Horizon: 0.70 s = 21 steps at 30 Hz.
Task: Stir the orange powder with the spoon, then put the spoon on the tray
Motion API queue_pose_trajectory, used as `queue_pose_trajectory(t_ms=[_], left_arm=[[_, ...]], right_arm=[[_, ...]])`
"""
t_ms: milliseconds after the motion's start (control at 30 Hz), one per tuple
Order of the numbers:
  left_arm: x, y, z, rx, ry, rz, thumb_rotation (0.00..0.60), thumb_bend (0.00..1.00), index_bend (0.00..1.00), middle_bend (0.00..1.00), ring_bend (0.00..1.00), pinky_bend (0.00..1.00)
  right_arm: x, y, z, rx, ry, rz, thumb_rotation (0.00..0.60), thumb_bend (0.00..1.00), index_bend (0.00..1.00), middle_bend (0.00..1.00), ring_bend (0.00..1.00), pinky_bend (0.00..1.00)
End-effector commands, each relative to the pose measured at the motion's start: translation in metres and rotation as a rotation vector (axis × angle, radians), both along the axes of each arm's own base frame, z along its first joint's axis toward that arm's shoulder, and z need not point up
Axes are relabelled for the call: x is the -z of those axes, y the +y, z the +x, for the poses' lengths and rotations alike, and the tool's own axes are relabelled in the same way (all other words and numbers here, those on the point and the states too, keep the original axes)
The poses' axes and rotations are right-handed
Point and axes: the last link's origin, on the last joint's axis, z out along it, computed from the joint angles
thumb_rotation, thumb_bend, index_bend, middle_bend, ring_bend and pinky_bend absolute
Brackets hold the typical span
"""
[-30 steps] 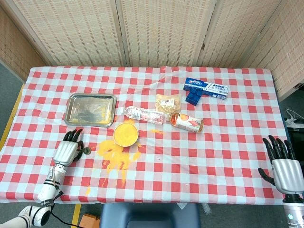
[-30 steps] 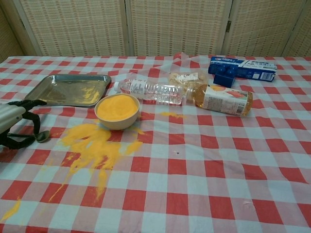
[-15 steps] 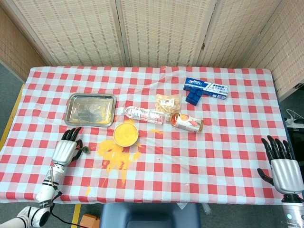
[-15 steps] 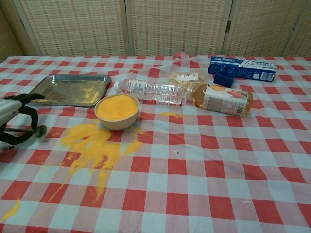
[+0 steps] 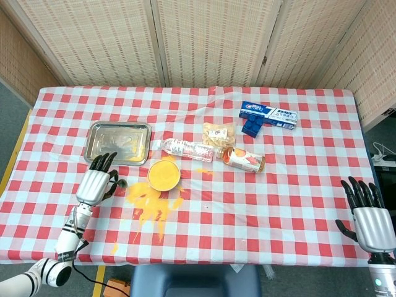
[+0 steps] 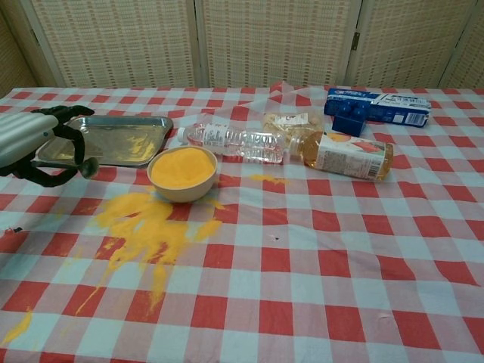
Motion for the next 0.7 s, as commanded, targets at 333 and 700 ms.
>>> queue_pose_trajectory(t_ms=[333,700], left_arm=[[0.017,0.03,0.082,0.092,0.055,-0.028,0.6,0.44,0.58,0.02,0.0,0.09],[0.05,0.033,0.111,0.13,0.145,-0.066,0.6,0.44,0.57,0.02,0.0,0.09]], right_arm=[[-0.005,-0.002,-0.003,0.013,-0.017,-0.007,0.6,0.13,0.0,0.0,0.0,0.0],[-0.008,-0.003,-0.005,0.021,-0.025,0.001,0.6,0.14,0.0,0.0,0.0,0.0]])
